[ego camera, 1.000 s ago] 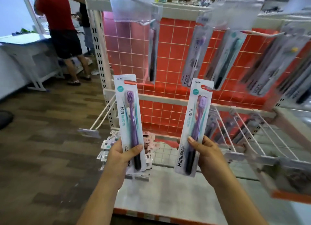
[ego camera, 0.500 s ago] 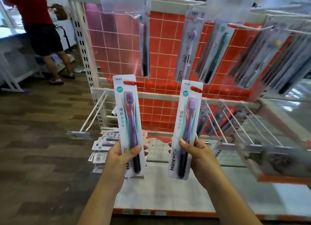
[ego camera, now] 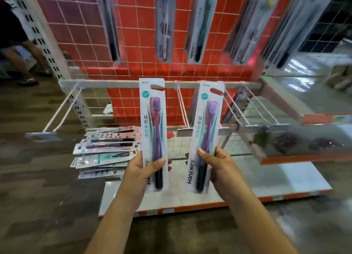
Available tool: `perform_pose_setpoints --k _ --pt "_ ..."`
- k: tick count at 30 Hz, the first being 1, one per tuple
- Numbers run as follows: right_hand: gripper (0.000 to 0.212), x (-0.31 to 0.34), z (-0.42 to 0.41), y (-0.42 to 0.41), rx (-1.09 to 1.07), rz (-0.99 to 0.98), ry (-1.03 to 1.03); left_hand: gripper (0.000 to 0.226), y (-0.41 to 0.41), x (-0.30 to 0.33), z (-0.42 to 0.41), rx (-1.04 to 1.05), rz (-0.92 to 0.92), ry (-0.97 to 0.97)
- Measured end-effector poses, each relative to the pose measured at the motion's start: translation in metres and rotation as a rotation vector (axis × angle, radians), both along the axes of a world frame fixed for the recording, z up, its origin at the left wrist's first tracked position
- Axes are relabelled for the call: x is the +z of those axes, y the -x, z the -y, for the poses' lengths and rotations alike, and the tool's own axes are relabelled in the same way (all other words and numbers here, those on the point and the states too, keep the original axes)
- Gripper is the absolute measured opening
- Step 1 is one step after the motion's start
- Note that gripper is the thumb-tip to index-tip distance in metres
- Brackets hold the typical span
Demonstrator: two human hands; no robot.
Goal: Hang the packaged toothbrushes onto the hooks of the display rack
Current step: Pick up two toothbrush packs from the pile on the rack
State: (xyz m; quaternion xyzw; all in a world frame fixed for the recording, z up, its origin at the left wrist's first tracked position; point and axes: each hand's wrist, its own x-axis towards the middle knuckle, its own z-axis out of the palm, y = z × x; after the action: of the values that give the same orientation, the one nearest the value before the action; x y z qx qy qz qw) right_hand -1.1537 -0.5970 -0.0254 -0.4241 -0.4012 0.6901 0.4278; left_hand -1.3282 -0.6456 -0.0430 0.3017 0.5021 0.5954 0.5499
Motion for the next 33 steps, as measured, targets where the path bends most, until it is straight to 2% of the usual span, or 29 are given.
perform_pose_setpoints --k 6,12,18,26,33 --pt "0.031 -0.019 0.007 -0.087 -0.079 -0.001 0.058 0.035 -0.086 -0.014 -0.006 -0.061 -0.021 0.055" --pt "0.016 -0.047 0.017 -0.178 -0.074 0.016 0.146 0.031 -0.185 -0.035 -0.008 -0.117 -0.042 0.124" --pt "0.017 -0.088 0.022 -0.241 -0.063 0.117 0.221 0.023 -0.249 -0.08 -0.001 -0.032 0.027 0.274" --pt "0.016 -0.136 0.011 -0.262 -0.052 0.164 0.346 0.028 -0.266 -0.132 -0.006 0.072 0.067 0.475" --pt "0.016 -0.206 -0.043 -0.223 -0.062 0.102 0.358 0.02 -0.242 -0.199 -0.054 0.022 0.068 0.435"
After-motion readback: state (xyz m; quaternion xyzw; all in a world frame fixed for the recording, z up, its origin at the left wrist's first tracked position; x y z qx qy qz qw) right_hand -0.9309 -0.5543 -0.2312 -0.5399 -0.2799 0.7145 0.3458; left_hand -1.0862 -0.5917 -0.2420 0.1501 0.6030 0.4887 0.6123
